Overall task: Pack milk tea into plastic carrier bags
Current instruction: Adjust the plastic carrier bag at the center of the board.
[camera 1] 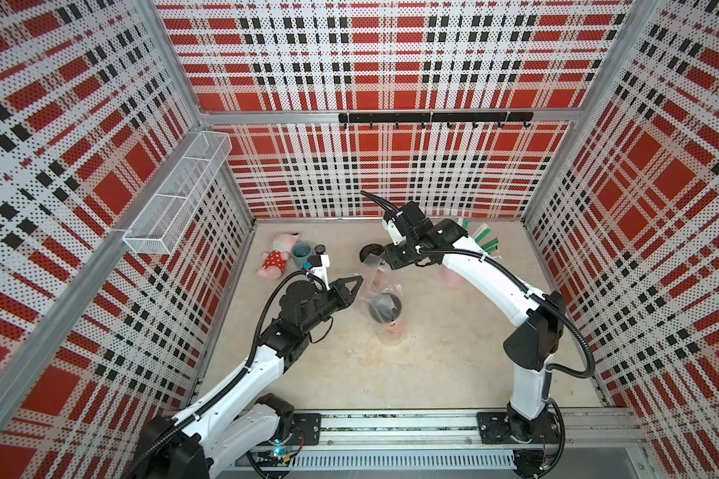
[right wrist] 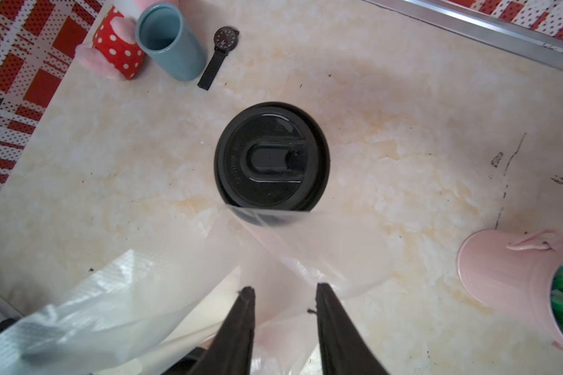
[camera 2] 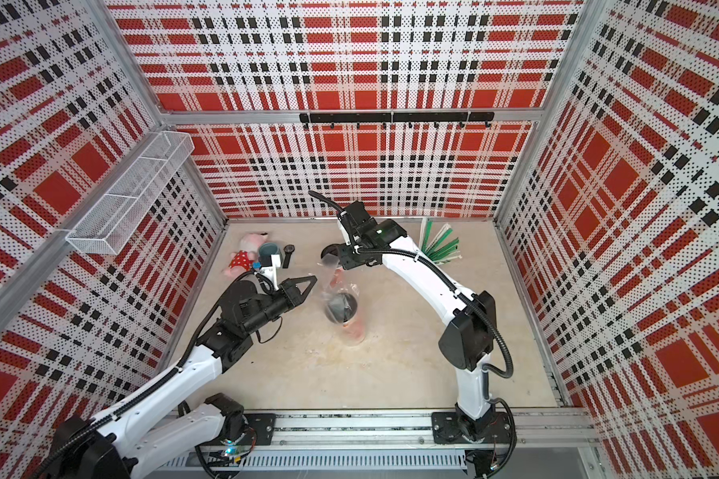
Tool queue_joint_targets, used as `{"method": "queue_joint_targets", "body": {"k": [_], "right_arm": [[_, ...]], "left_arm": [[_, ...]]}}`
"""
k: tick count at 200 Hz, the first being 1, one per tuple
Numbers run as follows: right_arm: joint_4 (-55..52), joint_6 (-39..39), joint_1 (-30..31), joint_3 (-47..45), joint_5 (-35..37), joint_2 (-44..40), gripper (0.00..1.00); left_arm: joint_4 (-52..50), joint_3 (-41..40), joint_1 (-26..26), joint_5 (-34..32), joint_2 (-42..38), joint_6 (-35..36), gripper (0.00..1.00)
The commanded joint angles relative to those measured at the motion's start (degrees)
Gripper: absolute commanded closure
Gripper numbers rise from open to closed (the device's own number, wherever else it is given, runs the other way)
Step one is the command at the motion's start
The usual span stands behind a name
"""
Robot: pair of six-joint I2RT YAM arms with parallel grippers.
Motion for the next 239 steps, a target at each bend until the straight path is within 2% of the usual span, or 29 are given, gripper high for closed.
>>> {"method": "queue_joint_targets", "body": {"k": [1, 32, 92, 128, 186, 239], "right_arm": [[-1.22, -0.84, -0.29, 1.98, 2.27, -0.54, 0.62], [-0.18, -1.03, -0.28, 0.73, 0.56, -2.57, 0.60], [6.26, 0.03, 0.06, -5.45, -8.32, -6.13, 0.37], [6.08, 0.30, 0.67, -5.83, -7.67, -5.18, 0.29], [4.24, 0.40, 1.61, -3.20, -7.80, -2.31, 0.27], [0.29, 2.20, 3.64, -2.06, 1.82, -1.42, 0.25]], "left_arm": [[-1.96, 0.73, 0.87, -1.37, -1.57, 1.67, 0.99], [-2.60, 0.69, 1.08, -1.83, -1.81, 2.07, 0.99], [-0.96, -1.11, 1.38, -1.77, -3.04, 1.73, 0.98], [0.90, -1.90, 1.26, -0.83, -3.02, 1.28, 0.93], [1.59, -1.63, 1.26, 0.09, -2.81, 1.27, 0.90], [1.70, -1.70, 1.27, 0.21, -2.82, 1.37, 0.88]]}}
